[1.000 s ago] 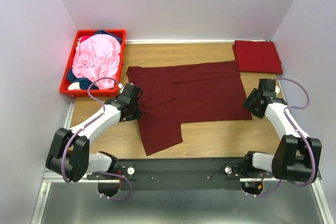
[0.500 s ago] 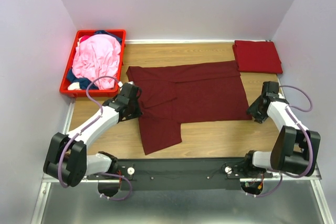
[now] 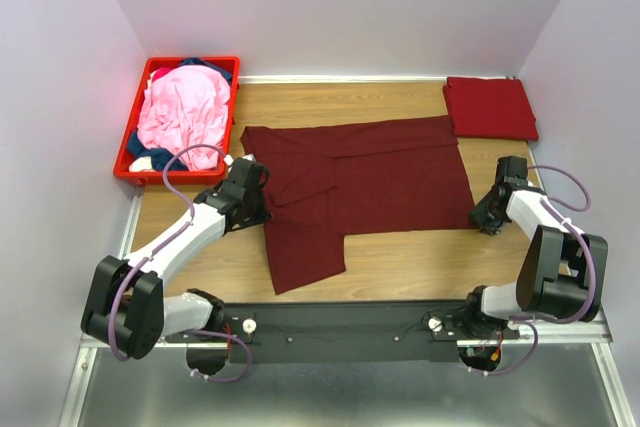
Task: Fold and stack the t-shirts
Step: Fold the tshirt
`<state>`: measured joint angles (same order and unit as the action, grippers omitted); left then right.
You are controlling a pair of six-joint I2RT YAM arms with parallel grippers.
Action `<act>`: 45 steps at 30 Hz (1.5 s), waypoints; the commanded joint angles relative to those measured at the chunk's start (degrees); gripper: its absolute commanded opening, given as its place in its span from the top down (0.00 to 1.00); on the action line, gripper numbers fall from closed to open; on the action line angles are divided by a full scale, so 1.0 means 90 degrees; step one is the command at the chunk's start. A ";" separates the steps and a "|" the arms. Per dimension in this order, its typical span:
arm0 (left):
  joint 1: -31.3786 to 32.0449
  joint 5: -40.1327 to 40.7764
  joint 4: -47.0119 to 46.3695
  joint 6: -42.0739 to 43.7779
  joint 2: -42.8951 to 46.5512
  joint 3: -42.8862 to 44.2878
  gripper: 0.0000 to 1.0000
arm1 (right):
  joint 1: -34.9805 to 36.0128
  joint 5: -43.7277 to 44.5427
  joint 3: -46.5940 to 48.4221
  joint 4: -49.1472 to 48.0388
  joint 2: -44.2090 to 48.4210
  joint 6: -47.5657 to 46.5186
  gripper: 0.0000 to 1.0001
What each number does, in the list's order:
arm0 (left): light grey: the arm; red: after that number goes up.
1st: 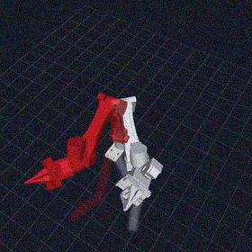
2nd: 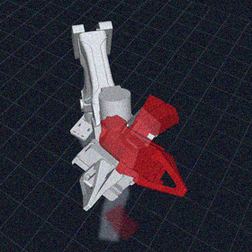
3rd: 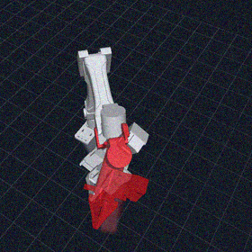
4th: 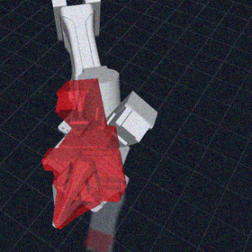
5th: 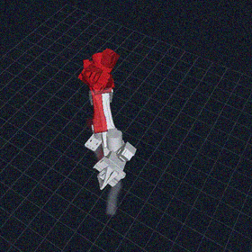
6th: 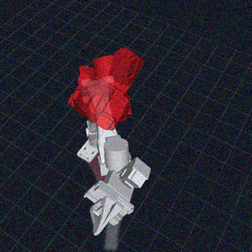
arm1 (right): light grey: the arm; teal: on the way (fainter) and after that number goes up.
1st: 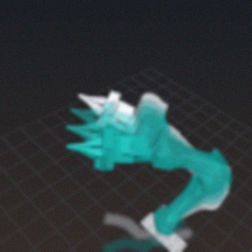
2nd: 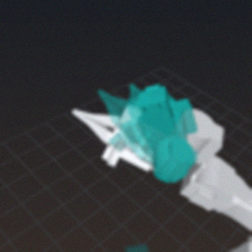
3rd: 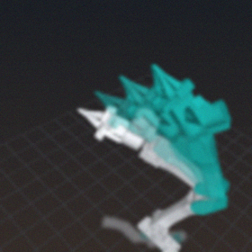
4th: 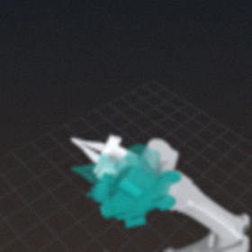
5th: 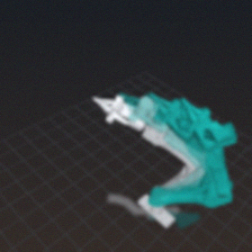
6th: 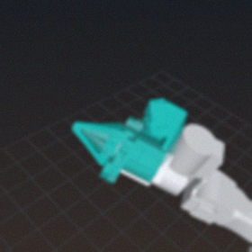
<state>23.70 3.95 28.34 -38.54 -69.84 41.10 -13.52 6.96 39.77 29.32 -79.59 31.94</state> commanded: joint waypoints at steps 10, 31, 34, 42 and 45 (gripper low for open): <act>0.0023 -0.0067 0.0298 0.0015 0.0358 0.0111 1.00 | -0.0051 0.0027 -0.0317 0.0023 0.0629 0.0171 0.99; -0.0602 0.0255 0.0299 0.0845 -0.0256 0.1008 1.00 | -0.0051 -0.0734 0.1703 -0.0054 -0.0345 0.0142 0.99; -0.0856 0.0226 0.0240 0.1049 -0.0500 0.1281 1.00 | -0.0051 -0.0734 0.2016 -0.0133 -0.0736 0.0191 0.99; -0.1207 0.0109 -0.0004 0.1421 -0.1281 0.1742 1.00 | -0.0051 -0.1272 0.2778 -0.0474 -0.1604 0.0308 0.99; -0.1257 0.0079 -0.0033 0.1558 -0.1623 0.1907 1.00 | -0.0051 -0.1291 0.3080 -0.0514 -0.1858 0.0269 0.99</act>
<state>13.43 4.86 29.10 -27.57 -81.23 56.60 -13.61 -3.33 63.81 26.85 -93.93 34.06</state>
